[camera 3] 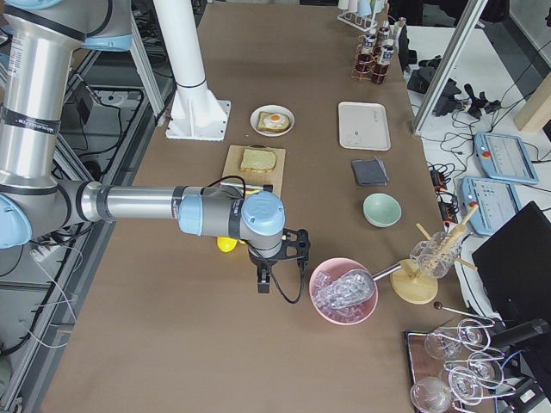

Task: Make sandwich and place on tray

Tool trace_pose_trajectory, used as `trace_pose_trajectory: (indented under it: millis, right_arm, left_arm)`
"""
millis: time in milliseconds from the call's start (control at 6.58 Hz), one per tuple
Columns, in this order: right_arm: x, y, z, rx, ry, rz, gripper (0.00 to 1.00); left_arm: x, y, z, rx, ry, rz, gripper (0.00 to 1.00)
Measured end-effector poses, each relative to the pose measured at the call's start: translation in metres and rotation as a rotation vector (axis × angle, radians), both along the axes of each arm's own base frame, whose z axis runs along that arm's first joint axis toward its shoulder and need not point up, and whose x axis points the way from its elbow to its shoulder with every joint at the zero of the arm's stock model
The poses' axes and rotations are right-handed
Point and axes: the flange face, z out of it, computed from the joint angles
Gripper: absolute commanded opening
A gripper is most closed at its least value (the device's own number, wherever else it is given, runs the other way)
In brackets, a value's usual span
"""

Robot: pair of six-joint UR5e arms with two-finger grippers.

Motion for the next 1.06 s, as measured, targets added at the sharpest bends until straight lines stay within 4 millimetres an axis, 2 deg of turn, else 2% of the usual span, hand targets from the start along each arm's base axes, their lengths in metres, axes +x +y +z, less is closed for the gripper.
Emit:
trace_pose_trajectory:
  millis: [152, 456, 760, 1064]
  right_arm:
    - [-0.014, -0.014, -0.018, 0.002, -0.018, -0.002, 1.00]
    - [-0.073, -0.035, -0.073, -0.072, -0.038, 0.035, 1.00]
    - [-0.147, -0.032, -0.118, -0.116, -0.098, 0.071, 1.00]
    - [-0.222, -0.012, -0.154, -0.152, -0.197, 0.084, 1.00]
  left_arm:
    - [0.002, 0.005, -0.001, 0.012, 0.014, 0.005, 0.98]
    - [0.004, 0.010, -0.005, 0.031, 0.040, 0.009, 0.98]
    - [0.006, 0.010, -0.015, 0.045, 0.076, 0.015, 0.98]
    - [0.007, 0.010, -0.019, 0.047, 0.086, 0.014, 0.98]
